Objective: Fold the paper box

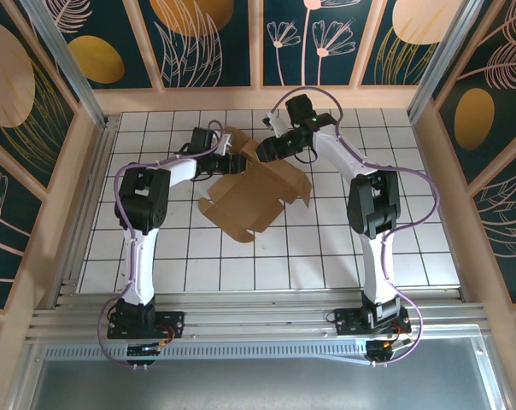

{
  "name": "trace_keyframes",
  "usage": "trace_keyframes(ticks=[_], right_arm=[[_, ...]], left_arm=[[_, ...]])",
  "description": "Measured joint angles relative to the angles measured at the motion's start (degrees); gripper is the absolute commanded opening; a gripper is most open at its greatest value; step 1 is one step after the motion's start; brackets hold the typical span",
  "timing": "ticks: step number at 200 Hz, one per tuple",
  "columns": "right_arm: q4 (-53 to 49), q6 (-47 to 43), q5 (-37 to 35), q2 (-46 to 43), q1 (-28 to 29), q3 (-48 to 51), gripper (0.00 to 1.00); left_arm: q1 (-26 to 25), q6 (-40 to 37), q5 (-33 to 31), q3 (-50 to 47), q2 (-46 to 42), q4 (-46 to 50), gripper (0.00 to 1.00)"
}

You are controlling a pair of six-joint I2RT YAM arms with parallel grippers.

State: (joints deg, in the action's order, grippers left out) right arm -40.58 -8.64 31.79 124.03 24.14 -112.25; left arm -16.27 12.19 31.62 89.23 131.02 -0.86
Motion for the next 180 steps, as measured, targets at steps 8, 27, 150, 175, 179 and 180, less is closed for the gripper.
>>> trace_keyframes(ticks=[8, 27, 150, 175, 179, 180], right_arm=[[0.0, 0.0, 0.0, 0.0, 0.0, 0.0, 0.56], [0.0, 0.1, 0.0, 0.0, 0.0, 0.0, 0.56], [0.6, 2.0, -0.7, 0.0, -0.1, 0.0, 0.56], [1.2, 2.4, -0.9, 0.0, -0.4, 0.7, 0.55], [1.3, 2.5, -0.9, 0.0, -0.5, 0.9, 0.55], [1.4, 2.6, -0.9, 0.0, -0.5, 1.1, 0.55]], left_arm=[[0.0, 0.0, 0.5, 0.6, 0.4, 0.2, 0.6], [0.2, 0.1, 1.9, 1.9, 1.5, 0.1, 0.52], [-1.9, -3.4, 3.6, -1.6, -0.3, -3.0, 0.0], [-3.9, -4.7, -0.3, -2.7, -1.0, -3.9, 0.0], [-4.1, -4.9, -0.9, -3.1, -1.2, -4.4, 0.0], [-4.2, -5.0, -1.2, -3.3, -1.4, -4.5, 0.0]])
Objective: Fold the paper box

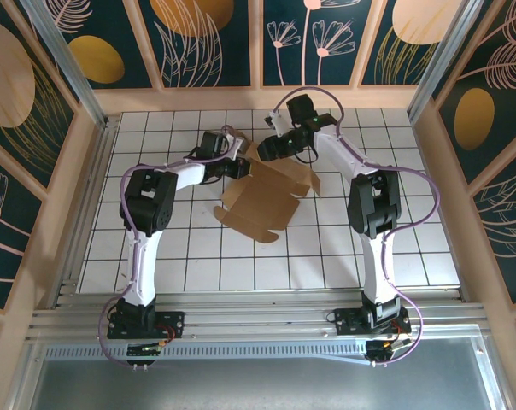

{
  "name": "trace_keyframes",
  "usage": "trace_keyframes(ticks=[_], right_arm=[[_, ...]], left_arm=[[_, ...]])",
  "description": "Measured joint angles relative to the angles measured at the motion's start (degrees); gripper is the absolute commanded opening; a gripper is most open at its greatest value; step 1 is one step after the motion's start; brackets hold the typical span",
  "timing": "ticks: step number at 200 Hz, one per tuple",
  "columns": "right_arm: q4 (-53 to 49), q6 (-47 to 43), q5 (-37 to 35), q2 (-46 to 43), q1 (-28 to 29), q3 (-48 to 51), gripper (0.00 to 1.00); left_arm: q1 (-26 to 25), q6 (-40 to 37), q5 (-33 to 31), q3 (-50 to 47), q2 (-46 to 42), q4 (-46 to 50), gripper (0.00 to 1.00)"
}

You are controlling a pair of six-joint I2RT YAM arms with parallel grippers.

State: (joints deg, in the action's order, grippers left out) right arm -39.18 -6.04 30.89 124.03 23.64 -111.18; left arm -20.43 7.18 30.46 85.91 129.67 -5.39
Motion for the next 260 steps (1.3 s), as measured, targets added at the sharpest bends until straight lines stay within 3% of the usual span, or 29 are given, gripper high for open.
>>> trace_keyframes(ticks=[78, 218, 260], right_arm=[[3.0, 3.8, 3.4, -2.1, -2.2, 5.5, 0.55], [4.4, 5.2, 4.9, -4.5, -4.8, 7.8, 0.55], [4.5, 5.4, 4.2, -4.5, -4.8, 8.4, 0.55]], left_arm=[[-4.4, -7.7, -15.7, -8.9, -6.6, -6.7, 0.0], [-8.3, -12.6, -27.7, -5.0, -5.5, -7.9, 0.0], [-8.4, -14.8, -26.9, -4.5, -5.3, -6.1, 0.29]])
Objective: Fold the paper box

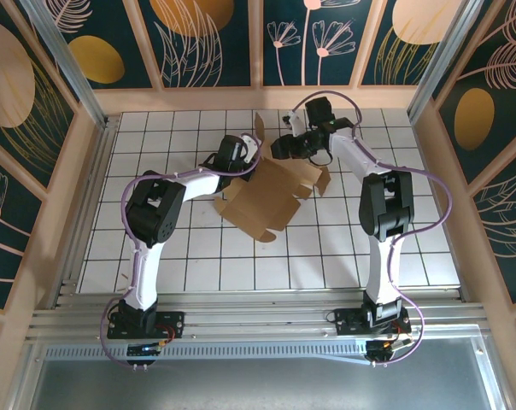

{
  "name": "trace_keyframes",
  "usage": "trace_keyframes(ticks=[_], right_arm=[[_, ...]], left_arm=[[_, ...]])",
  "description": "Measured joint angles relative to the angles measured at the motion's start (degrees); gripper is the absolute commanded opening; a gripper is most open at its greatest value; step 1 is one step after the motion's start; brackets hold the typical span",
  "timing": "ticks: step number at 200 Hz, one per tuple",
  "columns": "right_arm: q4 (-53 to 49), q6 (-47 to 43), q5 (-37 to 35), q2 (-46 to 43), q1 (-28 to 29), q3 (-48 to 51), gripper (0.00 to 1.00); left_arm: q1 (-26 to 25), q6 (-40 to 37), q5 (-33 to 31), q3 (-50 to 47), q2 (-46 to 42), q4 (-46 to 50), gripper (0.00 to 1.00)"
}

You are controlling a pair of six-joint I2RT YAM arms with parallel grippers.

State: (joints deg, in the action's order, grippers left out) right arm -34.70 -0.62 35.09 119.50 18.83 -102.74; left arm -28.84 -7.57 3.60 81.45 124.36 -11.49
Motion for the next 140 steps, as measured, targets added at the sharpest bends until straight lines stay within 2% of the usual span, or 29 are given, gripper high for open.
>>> trace_keyframes(ticks=[32, 79, 97, 113, 127, 140], right_arm=[[0.8, 0.8, -0.8, 0.0, 0.0, 1.2, 0.55], [1.4, 1.0, -0.8, -0.1, -0.3, 1.4, 0.55], [2.2, 1.2, -1.0, -0.1, -0.2, 1.6, 0.55], [2.8, 1.2, -1.0, -0.1, -0.2, 2.0, 0.55], [2.9, 1.2, -1.0, -0.1, -0.2, 2.4, 0.55], [3.0, 1.2, -1.0, -0.1, -0.2, 2.5, 0.55]], left_arm=[[-1.8, -0.3, 8.5, 0.0, 0.0, 1.9, 0.42], [-0.5, 4.4, 17.6, -0.1, 0.0, 0.6, 0.5], [0.4, 7.8, 21.4, -2.3, -0.5, -3.9, 0.53], [2.1, 13.8, 24.8, -9.2, -3.6, -11.6, 0.55], [4.9, 20.3, 26.0, -16.5, -8.0, -17.8, 0.53], [7.8, 25.5, 24.8, -19.4, -11.5, -19.1, 0.4]])
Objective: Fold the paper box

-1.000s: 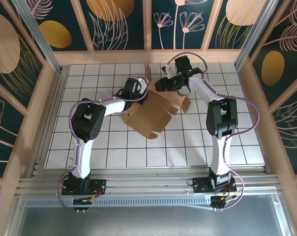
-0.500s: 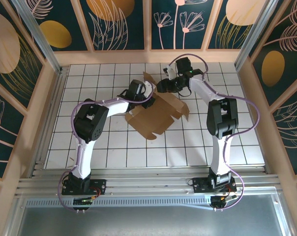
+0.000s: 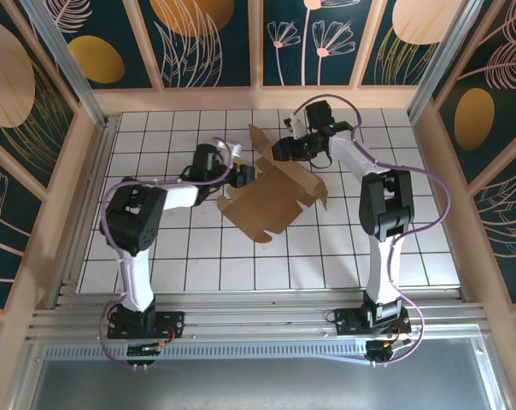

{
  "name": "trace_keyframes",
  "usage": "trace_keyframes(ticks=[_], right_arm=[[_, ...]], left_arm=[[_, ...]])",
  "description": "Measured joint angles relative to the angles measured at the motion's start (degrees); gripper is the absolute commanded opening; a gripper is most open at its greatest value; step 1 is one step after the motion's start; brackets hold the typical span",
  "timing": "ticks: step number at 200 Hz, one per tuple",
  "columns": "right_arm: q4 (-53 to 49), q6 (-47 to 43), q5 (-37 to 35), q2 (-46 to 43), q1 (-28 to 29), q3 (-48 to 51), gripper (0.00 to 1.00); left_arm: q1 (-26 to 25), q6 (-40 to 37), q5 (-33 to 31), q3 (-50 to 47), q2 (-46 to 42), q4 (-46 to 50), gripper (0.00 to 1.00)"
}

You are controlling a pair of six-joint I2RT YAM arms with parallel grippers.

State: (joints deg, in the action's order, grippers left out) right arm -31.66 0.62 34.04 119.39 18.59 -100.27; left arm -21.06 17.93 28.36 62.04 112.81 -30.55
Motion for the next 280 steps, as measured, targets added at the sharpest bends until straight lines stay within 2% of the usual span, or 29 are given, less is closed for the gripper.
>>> trace_keyframes(ticks=[17, 33, 50, 66, 102, 173, 280], right_arm=[[0.4, 0.0, -0.1, 0.0, 0.0, 0.2, 0.55], [0.6, 0.0, -0.1, 0.0, 0.0, 0.5, 0.55], [0.7, 0.0, -0.1, 0.0, 0.0, 0.6, 0.55], [1.0, 0.0, -0.1, 0.0, 0.0, 0.6, 0.55], [1.4, 0.2, -0.1, 0.0, 0.0, 0.6, 0.55], [1.9, 0.3, -0.1, 0.0, 0.0, 0.9, 0.55], [1.9, 1.1, 0.0, 0.0, 0.0, 0.9, 0.54]], left_arm=[[2.8, 5.0, -5.2, 2.5, -2.1, 3.1, 0.25], [3.5, 7.6, -11.1, 11.5, -0.5, 12.7, 0.1], [3.1, 9.2, -15.2, 22.1, 3.6, 20.7, 0.04], [2.8, 10.8, -16.5, 27.3, 7.0, 25.7, 0.0], [2.7, 15.9, -11.7, 32.7, 15.0, 31.0, 0.0], [2.5, 29.3, 1.4, 35.5, 23.3, 26.9, 0.0], [0.6, 28.3, 2.3, 42.5, 28.6, 32.1, 0.0]])
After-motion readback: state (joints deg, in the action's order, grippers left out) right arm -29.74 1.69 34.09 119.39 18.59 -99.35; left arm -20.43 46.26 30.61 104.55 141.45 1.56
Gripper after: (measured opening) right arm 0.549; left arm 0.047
